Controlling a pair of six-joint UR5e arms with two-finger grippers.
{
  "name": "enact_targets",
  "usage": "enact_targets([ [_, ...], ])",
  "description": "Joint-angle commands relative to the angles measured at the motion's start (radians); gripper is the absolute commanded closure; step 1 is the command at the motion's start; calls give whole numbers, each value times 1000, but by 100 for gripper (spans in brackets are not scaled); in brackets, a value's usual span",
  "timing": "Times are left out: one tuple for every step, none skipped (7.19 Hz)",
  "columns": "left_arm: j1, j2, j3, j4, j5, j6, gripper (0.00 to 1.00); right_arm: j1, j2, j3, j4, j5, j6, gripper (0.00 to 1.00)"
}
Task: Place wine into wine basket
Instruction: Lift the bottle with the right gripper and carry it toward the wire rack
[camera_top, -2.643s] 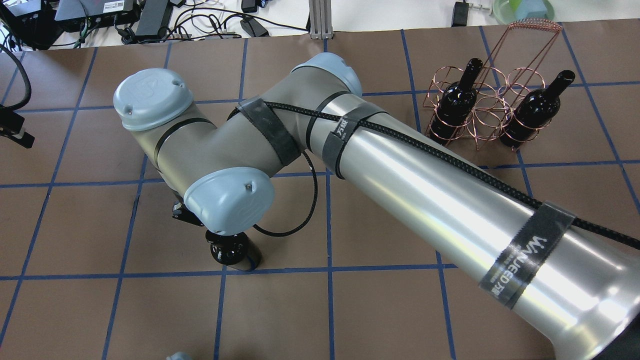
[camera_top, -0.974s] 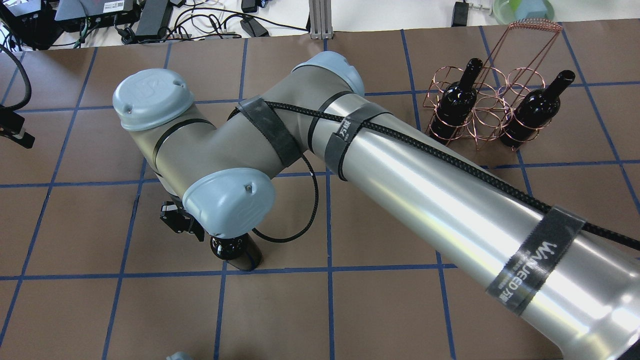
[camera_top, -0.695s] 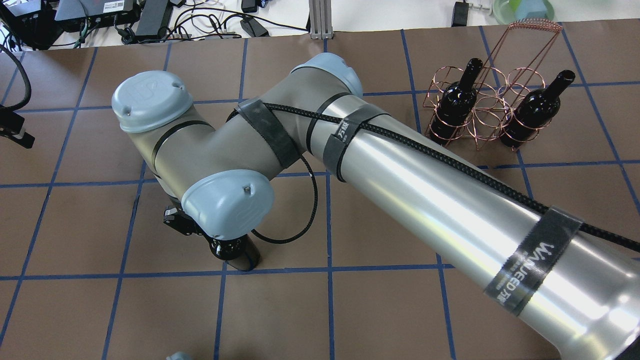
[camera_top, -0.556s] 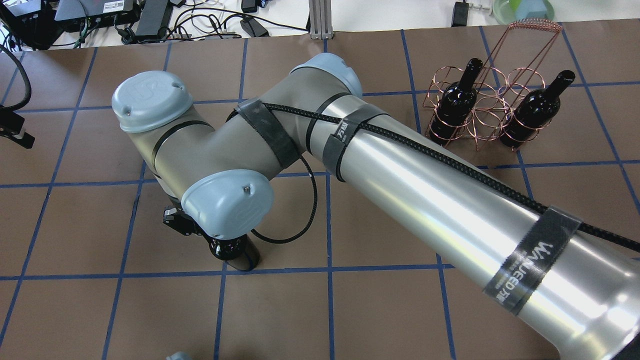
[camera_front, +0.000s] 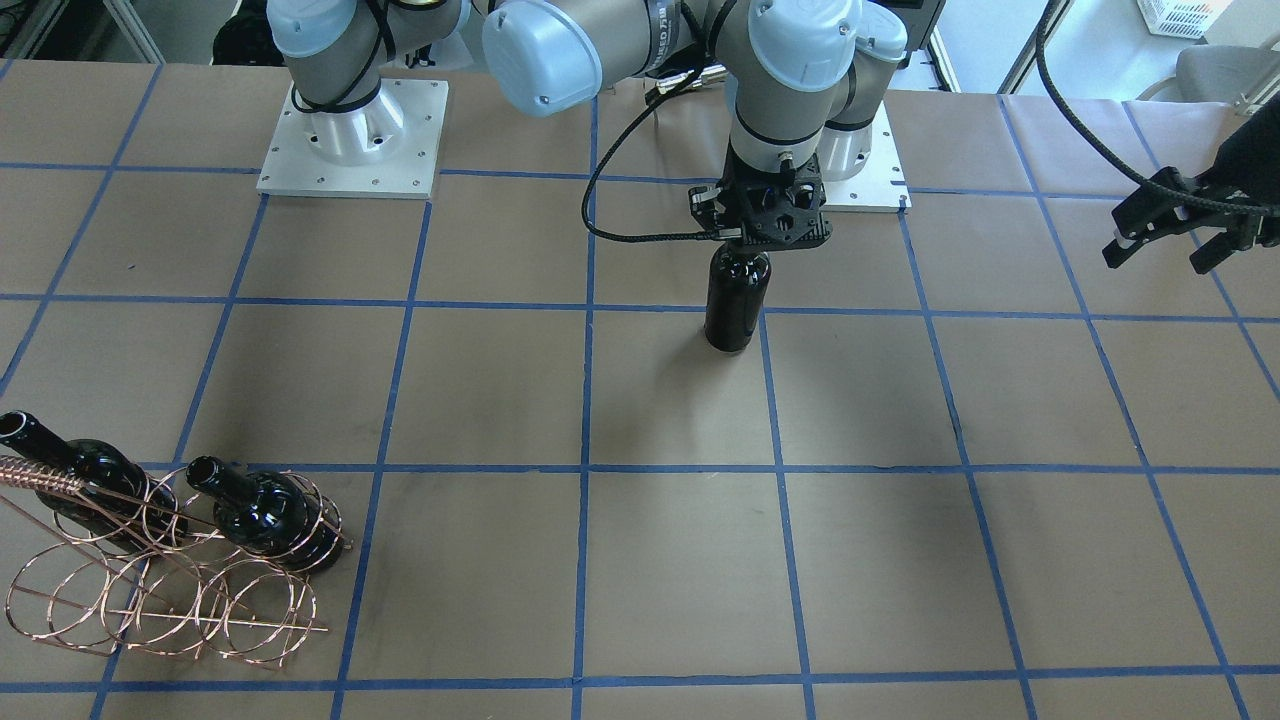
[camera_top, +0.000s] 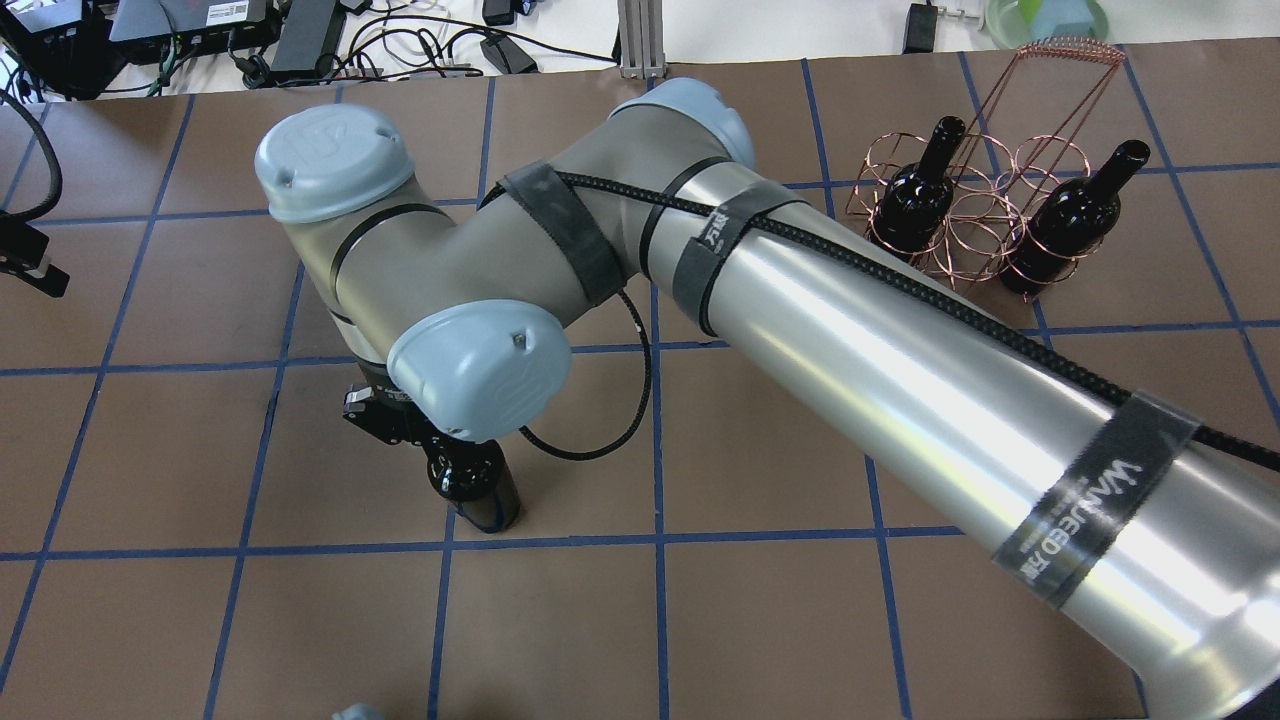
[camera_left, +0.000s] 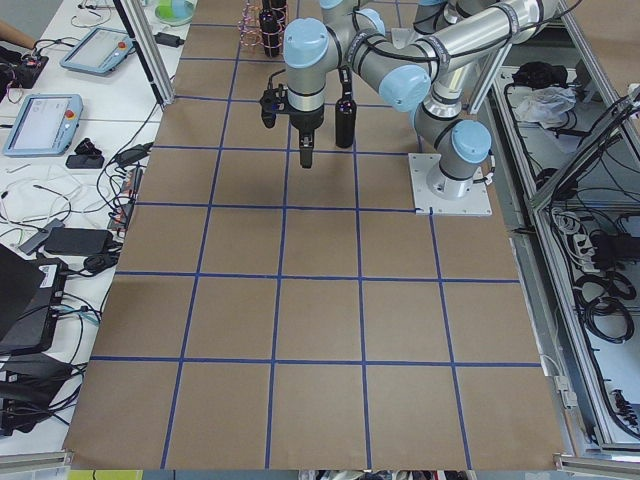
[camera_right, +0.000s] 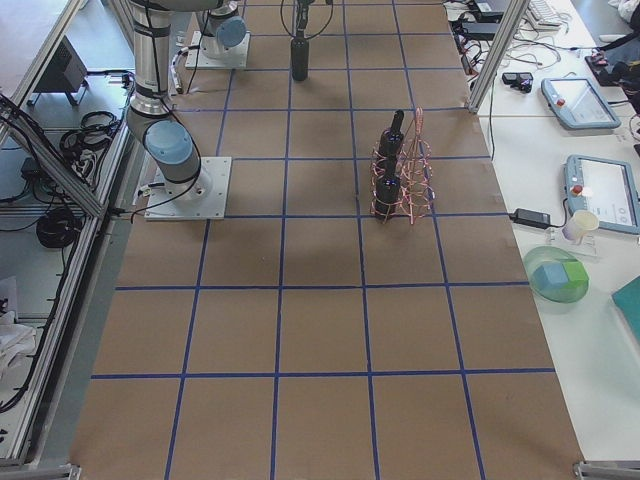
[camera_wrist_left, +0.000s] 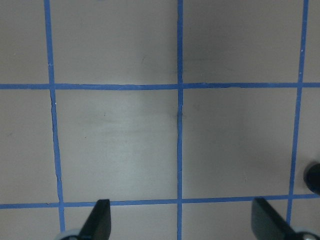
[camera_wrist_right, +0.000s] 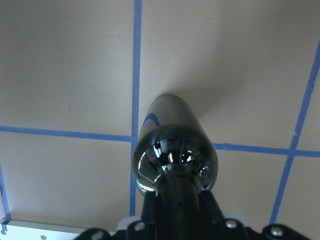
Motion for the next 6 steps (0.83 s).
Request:
enact_targets([
  [0,0,0,0,0,0,0,-99,-86,-2,92,-21,-108,100],
  [0,0,0,0,0,0,0,-141,-126,-2,153,-50,-163,100],
  [0,0,0,0,0,0,0,-179,-146,-2,168,-99,-212,100],
  [0,2,0,0,0,0,0,-229,-163,-1,172,-113,-245,100],
  [0,0,0,0,0,0,0,-300,-194,-1,191,-136,-310,100],
  [0,0,0,0,0,0,0,-381,-233,-1,217,-147,-407,100],
])
